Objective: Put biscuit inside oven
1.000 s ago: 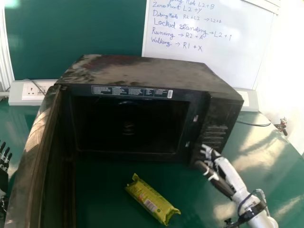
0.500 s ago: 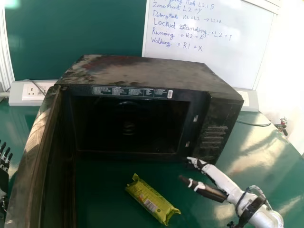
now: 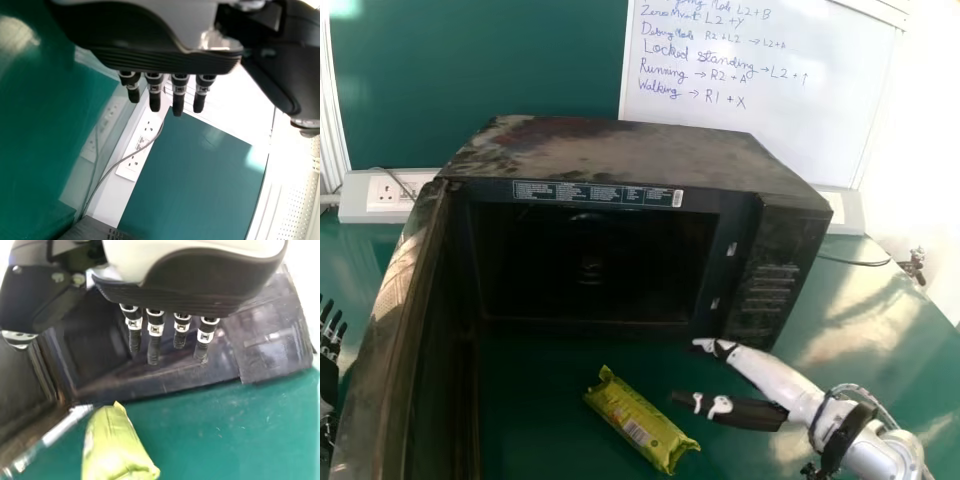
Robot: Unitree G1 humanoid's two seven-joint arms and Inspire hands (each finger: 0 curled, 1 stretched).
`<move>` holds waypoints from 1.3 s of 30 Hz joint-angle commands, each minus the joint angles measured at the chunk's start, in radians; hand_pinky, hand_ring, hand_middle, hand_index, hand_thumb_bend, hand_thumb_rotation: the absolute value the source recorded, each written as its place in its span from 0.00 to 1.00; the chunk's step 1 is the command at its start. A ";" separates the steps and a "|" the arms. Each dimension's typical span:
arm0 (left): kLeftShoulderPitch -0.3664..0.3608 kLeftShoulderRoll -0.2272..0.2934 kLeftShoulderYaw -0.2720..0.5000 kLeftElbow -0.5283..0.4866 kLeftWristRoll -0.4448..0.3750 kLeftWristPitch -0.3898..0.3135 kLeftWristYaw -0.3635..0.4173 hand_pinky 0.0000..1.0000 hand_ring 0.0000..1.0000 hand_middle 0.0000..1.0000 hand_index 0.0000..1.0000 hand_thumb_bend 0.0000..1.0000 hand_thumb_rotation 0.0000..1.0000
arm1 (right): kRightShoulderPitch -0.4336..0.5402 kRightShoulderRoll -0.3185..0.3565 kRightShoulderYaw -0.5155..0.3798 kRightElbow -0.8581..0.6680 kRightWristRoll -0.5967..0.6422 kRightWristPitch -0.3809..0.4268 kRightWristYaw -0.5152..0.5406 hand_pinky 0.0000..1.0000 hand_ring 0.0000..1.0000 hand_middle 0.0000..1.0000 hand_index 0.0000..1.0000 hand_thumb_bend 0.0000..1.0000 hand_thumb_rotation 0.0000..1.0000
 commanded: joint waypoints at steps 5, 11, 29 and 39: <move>0.015 -0.042 -0.014 0.044 0.005 -0.004 -0.005 1.00 0.94 0.95 1.00 0.18 0.00 | -0.062 -0.032 0.051 -0.060 -0.083 0.034 0.045 0.88 0.83 0.83 0.89 1.00 0.69; 0.015 -0.042 -0.011 0.046 -0.001 0.000 -0.010 1.00 0.94 0.95 1.00 0.18 0.00 | -0.103 -0.035 0.094 -0.099 -0.146 0.080 0.089 0.90 0.83 0.80 0.90 1.00 0.65; 0.021 -0.052 -0.015 0.023 0.001 0.008 0.008 1.00 0.93 0.94 0.99 0.19 0.00 | -0.185 -0.034 0.183 -0.099 -0.269 0.015 0.144 0.90 0.83 0.79 0.91 1.00 0.68; 0.017 -0.051 -0.013 0.034 0.001 0.001 0.000 1.00 0.93 0.94 0.99 0.18 0.00 | -0.213 -0.026 0.248 -0.118 -0.386 -0.018 0.168 0.87 0.84 0.81 0.90 1.00 0.66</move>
